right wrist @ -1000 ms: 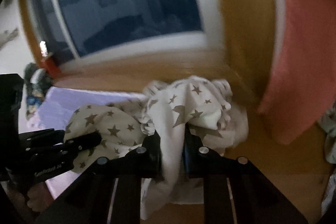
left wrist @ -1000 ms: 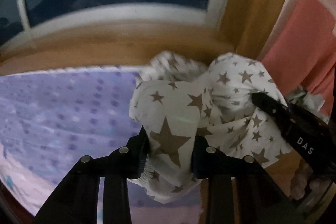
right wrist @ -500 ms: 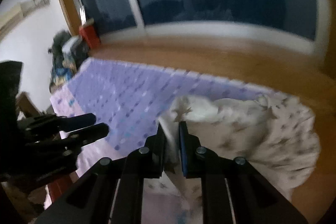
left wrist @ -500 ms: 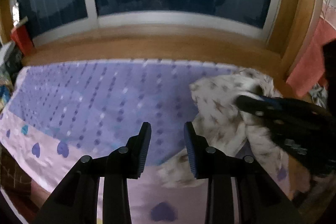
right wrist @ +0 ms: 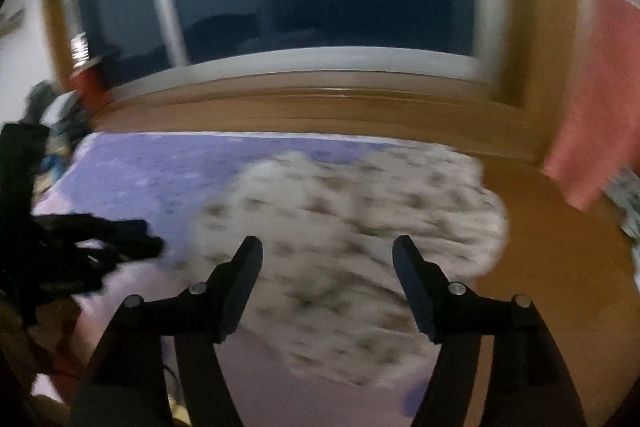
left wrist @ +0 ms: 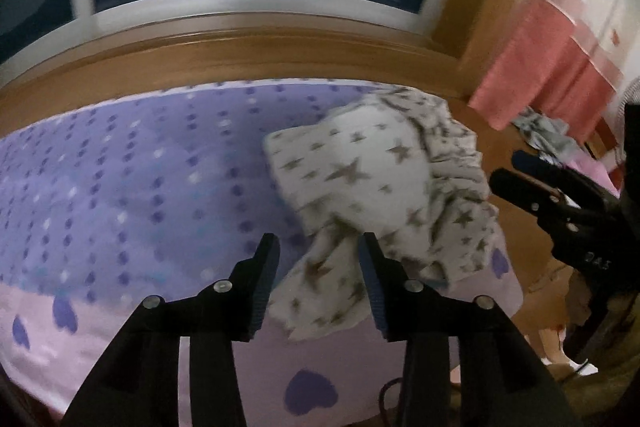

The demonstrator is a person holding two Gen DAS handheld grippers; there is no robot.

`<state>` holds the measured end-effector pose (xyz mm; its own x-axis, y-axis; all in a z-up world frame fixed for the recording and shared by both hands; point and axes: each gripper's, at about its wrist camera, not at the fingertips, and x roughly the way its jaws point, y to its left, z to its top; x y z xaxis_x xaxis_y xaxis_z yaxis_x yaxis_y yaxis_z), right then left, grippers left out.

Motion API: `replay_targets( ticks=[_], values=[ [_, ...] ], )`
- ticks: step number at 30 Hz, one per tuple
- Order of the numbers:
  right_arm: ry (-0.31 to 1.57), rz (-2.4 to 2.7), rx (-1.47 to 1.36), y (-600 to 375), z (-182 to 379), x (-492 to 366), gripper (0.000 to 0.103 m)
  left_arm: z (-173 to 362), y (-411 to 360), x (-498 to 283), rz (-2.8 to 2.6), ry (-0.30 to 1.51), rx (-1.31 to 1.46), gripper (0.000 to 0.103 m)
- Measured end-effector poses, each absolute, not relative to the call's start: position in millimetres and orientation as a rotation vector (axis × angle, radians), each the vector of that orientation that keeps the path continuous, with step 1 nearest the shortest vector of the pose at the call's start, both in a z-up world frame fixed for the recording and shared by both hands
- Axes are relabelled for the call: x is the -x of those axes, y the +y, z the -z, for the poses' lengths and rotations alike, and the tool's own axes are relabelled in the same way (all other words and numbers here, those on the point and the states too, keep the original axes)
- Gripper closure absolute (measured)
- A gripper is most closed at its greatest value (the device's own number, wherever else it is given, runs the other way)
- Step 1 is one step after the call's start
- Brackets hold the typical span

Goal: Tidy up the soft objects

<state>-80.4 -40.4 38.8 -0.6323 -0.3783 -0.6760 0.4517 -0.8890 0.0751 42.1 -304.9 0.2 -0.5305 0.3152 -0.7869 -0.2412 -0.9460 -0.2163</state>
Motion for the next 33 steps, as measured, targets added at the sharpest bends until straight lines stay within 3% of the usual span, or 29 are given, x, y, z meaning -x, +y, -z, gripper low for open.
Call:
replay_targets(
  ticks=[10,11,12,13,15,16,17,23,27,33],
  values=[
    [-0.036,2.466,-1.237,-7.8,21.1,104.8,0.035,24.4,-242.1,-6.6,-2.325,-0.018,1.432,0.055],
    [-0.047,2.455,-1.242,-9.9,24.8,106.8,0.035,23.7,-245.6,-7.7,-2.331,-0.034,1.433,0.058],
    [-0.057,2.443,-1.247,-12.1,28.5,108.8,0.035,22.9,-249.1,-8.7,-2.337,-0.051,1.433,0.075],
    [-0.068,2.433,-1.254,-14.1,32.1,110.7,0.039,22.2,-252.6,-9.8,-2.342,-0.068,1.433,0.082],
    [-0.104,2.401,-1.28,-17.1,35.1,111.2,0.08,20.7,-259.7,-11.9,-2.353,-0.102,1.432,0.089],
    [-0.117,2.387,-1.275,-19.5,33.0,108.3,0.092,20.0,-263.2,-12.9,-2.359,-0.118,1.432,0.092],
    [-0.13,2.374,-1.267,-22.0,30.3,105.0,0.096,19.2,-266.7,-14.0,-2.364,-0.135,1.432,0.092],
    [-0.137,2.32,-1.003,-65.5,-34.4,55.6,0.097,-30.2,-308.0,-47.2,-2.469,-0.093,1.24,0.1],
    [-0.087,2.222,-0.882,-131.6,-63.9,22.1,0.097,-53.1,-352.0,-61.6,-2.562,-0.019,1.153,0.1],
    [-0.041,2.067,-0.94,-252.1,-48.3,-11.5,0.097,-45.9,-437.1,-79.6,-2.613,-0.065,1.207,0.1]
  ],
)
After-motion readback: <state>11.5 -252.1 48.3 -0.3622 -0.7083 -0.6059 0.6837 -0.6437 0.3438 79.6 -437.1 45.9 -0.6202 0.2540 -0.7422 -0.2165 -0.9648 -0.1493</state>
